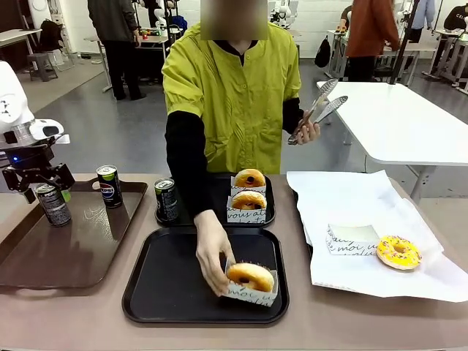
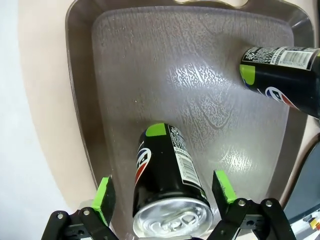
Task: Set up donuts and drinks on trays.
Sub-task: Pick up one Pepsi coke from the Handle tray and place it on the Flat Tray without a Pepsi coke.
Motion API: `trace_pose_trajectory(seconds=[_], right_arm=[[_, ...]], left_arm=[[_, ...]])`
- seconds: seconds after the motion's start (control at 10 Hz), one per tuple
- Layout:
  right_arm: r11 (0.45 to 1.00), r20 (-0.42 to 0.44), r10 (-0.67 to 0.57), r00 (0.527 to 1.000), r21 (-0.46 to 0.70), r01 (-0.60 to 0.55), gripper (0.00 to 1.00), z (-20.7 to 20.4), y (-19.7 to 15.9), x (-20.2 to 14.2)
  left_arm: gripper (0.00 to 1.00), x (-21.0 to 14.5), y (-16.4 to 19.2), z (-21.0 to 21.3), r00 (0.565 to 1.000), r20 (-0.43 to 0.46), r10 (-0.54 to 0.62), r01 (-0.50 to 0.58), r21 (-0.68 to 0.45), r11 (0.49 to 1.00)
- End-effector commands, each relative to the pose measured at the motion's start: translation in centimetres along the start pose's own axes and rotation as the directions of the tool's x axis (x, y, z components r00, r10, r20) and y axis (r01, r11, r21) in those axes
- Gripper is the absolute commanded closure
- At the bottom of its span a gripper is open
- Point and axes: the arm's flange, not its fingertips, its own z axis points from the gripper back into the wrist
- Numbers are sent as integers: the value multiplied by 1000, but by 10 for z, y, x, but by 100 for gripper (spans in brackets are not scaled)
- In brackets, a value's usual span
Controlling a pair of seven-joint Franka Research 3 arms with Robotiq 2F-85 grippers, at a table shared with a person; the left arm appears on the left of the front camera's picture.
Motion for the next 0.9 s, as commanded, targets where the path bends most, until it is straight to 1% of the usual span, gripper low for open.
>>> trace_pose_trajectory(seconds=[0.0, 0.1, 0.2, 0.3, 0.4, 0.6, 0.7, 0.8], right_arm=[[1000, 7, 18, 1000, 19, -18, 0, 0, 0, 2], [1000, 7, 18, 1000, 19, -18, 0, 0, 0, 2], [1000, 7, 18, 1000, 19, -18, 0, 0, 0, 2], [1000, 7, 18, 1000, 19, -18, 0, 0, 0, 2], [1000, 7, 18, 1000, 19, -18, 0, 0, 0, 2], [1000, 7, 18, 1000, 19, -18, 0, 0, 0, 2], [1000, 7, 18, 1000, 19, -18, 0, 0, 0, 2], [1000, 7, 18, 1000, 19, -18, 0, 0, 0, 2]], left_arm=[[0, 0, 2, -5, 1000, 19, -17, 17, 13, 1000], [34, 2, 2, -4, 999, 34, -23, 23, 16, 1000], [55, 3, 2, -2, 998, 58, -16, 15, 12, 1000], [89, 1, 2, -2, 998, 62, -17, 16, 6, 1000], [100, -1, 2, -2, 998, 66, -16, 16, 5, 1000], [100, 2, 1, -1, 998, 51, -21, 20, 9, 1000], [89, 2, 1, -1, 999, 46, -18, 18, 9, 1000], [96, 0, 2, -2, 999, 46, -12, 12, 8, 1000]])
